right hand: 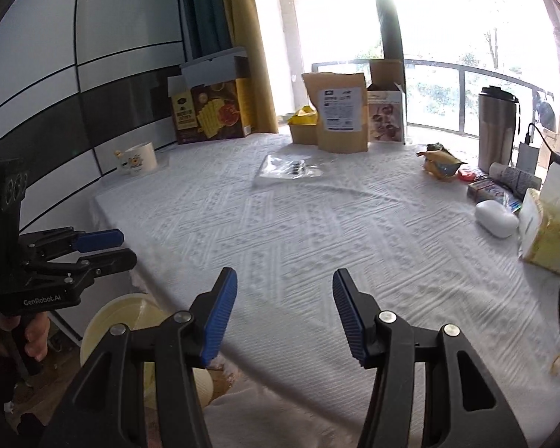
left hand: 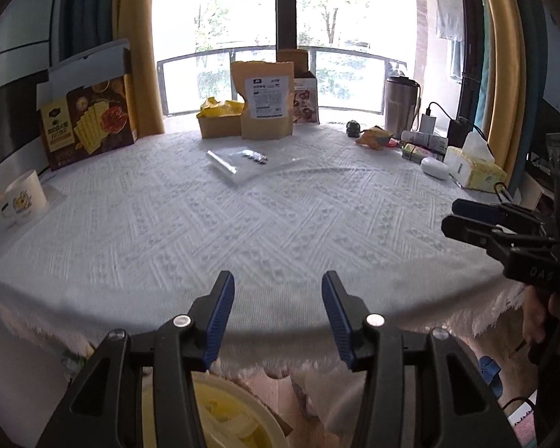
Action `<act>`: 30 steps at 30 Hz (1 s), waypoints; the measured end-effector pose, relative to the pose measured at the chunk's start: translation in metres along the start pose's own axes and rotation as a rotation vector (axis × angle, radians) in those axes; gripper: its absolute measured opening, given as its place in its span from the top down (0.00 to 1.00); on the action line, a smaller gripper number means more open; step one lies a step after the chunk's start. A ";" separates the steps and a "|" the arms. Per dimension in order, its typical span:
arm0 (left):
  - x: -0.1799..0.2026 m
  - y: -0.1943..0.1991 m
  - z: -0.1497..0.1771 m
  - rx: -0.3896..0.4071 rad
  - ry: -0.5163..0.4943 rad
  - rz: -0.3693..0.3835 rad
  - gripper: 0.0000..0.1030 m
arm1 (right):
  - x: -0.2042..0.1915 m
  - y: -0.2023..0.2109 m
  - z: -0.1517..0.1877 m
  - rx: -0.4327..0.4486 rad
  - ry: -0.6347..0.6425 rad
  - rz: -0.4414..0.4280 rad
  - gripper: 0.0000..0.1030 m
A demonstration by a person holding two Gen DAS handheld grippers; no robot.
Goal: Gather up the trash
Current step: 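Move both tools back over the table toward the white printed bag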
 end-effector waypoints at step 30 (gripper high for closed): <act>-0.050 -0.165 -0.112 -0.015 -0.003 0.095 0.41 | 0.105 -0.082 -0.108 -0.062 0.008 0.246 0.36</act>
Point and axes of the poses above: each gripper's, at about its wrist camera, not at the fingertips, and y roughly against the way its jaws point, x to its right, z to its underside, the point moved 2 cm from there along -y, roughly the way its jaws point, and after that the axes turned 9 degrees about -y, right-handed, at the moved point
